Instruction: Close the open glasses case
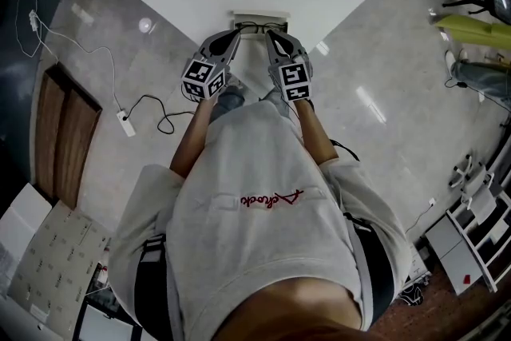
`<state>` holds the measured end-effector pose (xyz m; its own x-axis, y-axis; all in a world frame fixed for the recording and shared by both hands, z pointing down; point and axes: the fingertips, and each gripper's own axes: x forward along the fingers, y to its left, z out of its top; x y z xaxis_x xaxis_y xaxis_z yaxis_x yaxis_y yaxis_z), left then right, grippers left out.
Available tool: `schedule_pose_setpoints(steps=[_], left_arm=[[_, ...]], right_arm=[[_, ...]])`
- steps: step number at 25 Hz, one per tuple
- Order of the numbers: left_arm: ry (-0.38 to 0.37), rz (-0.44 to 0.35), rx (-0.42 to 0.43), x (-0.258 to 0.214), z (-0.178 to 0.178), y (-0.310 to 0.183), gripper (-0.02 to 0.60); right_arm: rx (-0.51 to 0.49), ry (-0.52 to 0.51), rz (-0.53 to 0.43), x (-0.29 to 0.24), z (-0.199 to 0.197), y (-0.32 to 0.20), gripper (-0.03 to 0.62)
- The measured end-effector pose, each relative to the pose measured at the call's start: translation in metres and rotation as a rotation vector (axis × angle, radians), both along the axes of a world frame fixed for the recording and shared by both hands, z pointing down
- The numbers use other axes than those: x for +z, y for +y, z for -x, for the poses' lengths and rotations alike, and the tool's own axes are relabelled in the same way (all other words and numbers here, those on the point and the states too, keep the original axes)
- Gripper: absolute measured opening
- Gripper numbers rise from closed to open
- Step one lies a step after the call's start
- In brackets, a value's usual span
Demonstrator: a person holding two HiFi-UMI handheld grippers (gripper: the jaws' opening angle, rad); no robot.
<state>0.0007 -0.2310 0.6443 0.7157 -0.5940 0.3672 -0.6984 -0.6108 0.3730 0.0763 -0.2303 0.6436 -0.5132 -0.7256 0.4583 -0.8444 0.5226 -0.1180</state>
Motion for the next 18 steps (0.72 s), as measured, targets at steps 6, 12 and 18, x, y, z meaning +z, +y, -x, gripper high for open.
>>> schedule_pose_setpoints(steps=[6, 12, 18], left_arm=[[0.012, -0.005, 0.009, -0.003, -0.008, 0.002, 0.028], [0.023, -0.008, 0.007, -0.005, -0.01, 0.002, 0.028], [0.023, -0.01, -0.003, -0.006, -0.007, 0.002, 0.028]], right_arm=[[-0.182, 0.284, -0.099, 0.007, 0.006, -0.004, 0.031], [-0.511, 0.71, -0.285, 0.025, 0.018, -0.004, 0.031], [-0.525, 0.758, -0.307, 0.027, 0.015, -0.01, 0.031]])
